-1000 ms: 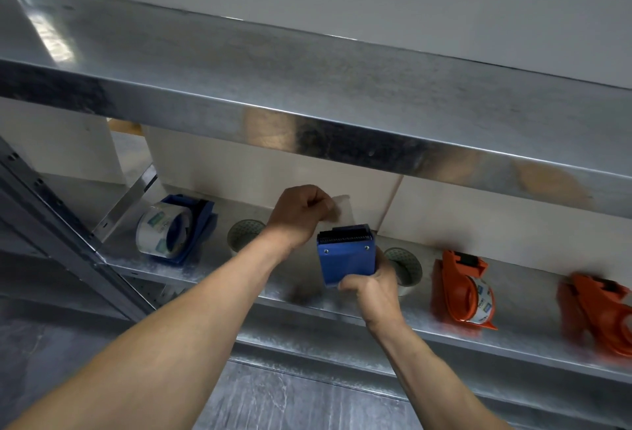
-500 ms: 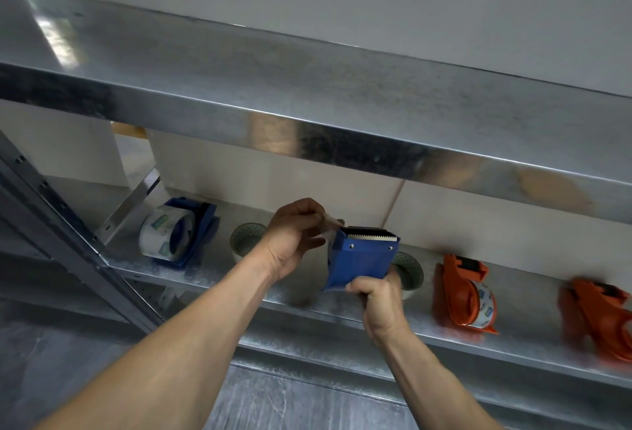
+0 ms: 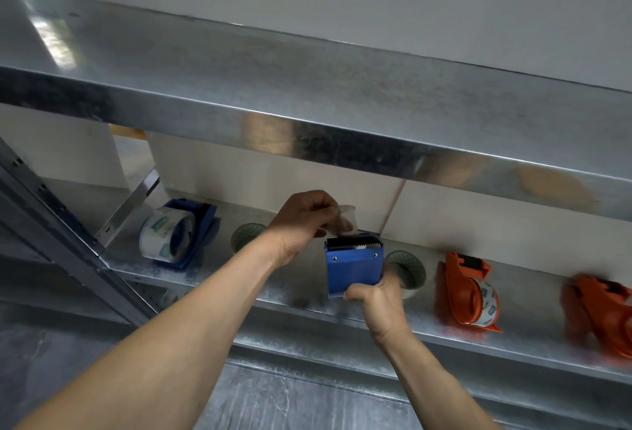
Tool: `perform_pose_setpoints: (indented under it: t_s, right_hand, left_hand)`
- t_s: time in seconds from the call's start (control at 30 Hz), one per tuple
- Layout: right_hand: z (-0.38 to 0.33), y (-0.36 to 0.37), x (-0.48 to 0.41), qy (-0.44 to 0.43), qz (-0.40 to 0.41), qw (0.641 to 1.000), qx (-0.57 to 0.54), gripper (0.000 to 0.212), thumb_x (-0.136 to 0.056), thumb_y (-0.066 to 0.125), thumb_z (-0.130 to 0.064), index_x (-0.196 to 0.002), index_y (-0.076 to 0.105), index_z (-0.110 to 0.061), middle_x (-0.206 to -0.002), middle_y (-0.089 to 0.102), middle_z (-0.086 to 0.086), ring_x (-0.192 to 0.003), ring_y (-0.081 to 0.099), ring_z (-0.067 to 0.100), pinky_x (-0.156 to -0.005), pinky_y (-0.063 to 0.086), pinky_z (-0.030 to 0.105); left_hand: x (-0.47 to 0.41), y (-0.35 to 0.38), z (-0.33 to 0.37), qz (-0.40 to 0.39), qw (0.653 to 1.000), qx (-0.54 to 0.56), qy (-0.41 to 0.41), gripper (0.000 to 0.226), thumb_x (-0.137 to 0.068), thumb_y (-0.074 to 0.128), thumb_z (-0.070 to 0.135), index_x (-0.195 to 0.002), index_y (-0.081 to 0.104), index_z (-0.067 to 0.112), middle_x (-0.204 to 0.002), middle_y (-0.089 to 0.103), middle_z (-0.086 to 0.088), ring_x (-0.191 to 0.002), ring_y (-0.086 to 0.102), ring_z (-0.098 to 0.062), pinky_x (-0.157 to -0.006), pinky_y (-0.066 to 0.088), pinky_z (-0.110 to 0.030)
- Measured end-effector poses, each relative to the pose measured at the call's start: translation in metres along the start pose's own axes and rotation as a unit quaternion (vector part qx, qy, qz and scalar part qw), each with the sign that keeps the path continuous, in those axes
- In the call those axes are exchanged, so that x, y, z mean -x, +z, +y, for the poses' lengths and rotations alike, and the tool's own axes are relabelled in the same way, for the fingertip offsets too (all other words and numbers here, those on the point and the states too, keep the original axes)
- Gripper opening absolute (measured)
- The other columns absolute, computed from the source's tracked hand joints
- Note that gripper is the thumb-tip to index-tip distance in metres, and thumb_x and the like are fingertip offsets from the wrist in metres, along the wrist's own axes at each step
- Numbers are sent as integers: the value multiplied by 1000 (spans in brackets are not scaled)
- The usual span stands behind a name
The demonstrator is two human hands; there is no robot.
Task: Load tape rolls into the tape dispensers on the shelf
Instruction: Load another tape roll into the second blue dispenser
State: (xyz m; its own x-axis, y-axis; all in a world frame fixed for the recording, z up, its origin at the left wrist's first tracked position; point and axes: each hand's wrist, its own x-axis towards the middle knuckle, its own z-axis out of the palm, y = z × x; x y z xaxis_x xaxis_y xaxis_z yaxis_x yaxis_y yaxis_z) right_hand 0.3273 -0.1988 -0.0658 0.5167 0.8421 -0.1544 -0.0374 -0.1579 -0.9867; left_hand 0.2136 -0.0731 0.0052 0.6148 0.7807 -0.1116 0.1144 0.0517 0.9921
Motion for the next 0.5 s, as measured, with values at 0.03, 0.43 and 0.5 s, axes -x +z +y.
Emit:
perform_pose_setpoints:
  t_s: [0.03,0.43,0.5]
  right_hand:
    - [0,0,0,3,0,1000,2,48,-42,64,-6,-90,66,-4,-74,66,4,-67,59,17,-55,46,25]
    - [8,2,-3,31,-20,999,39,45,-43,63,-9,-88,61,-10,-69,59,0,-62,51,16,-55,41,32]
    - [11,1,-3,33,-22,998,39,46,-43,62,-10,-89,61,-9,-70,59,1,-64,51,17,-56,41,32]
  left_hand:
    - [0,0,1,-1,1000,-13,1,20,-94,50,5,-79,60,12,-83,77,-9,-78,71,-21,-85,49,-43]
    - [-8,6,5,63,996,-60,-5,17,-98,49,7,-86,58,-1,-77,73,-20,-53,63,-16,-59,52,-27]
    - [-9,5,5,50,997,-65,-10,16,-97,47,4,-86,58,-1,-79,73,-23,-57,67,-17,-58,51,-25]
